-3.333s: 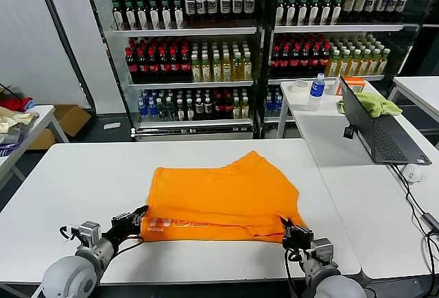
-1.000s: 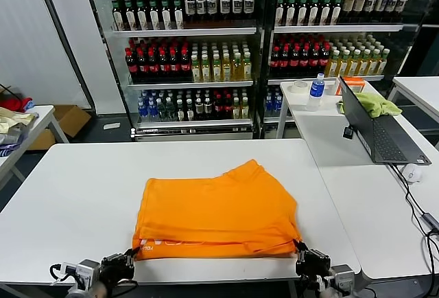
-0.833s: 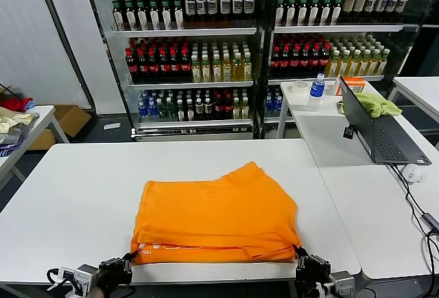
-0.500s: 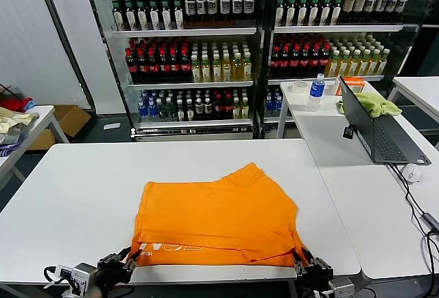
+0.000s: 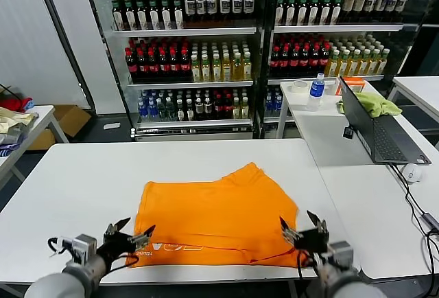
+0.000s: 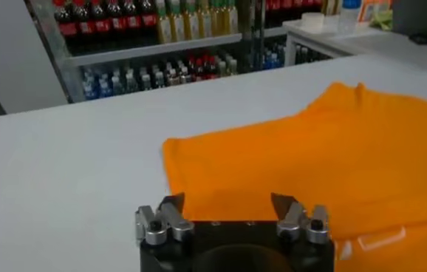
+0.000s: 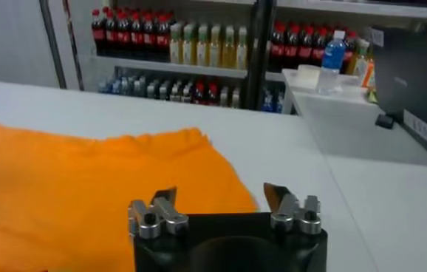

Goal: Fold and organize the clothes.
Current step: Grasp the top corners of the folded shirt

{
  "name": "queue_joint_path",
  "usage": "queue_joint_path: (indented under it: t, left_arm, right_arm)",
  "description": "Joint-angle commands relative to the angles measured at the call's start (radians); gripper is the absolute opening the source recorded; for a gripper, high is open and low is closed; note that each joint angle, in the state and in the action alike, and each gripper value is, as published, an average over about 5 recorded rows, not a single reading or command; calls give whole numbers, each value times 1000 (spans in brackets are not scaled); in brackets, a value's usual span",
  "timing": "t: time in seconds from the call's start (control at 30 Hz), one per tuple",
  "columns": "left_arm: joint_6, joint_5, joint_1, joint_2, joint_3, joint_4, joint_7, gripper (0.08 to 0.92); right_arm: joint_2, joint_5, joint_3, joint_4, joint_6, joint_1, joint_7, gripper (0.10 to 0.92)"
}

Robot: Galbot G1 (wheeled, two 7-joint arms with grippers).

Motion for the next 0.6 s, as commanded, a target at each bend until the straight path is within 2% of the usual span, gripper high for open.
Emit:
queue_joint_path:
  t: [0.03,0.3,0.6]
  left_arm:
    - [-37,-45,-323,2,127,261,71,795]
    - [-83,-75,-532,7,266,514,113,823]
    - [-101,-66,-673,-21,359,685,157,823]
  right_arm:
    - [68,89,-248,-433,-14,606,31,813]
    - [212,87,-356,-734,20,780,23,823]
    - [321,39,-345,-996,30,907,2,823]
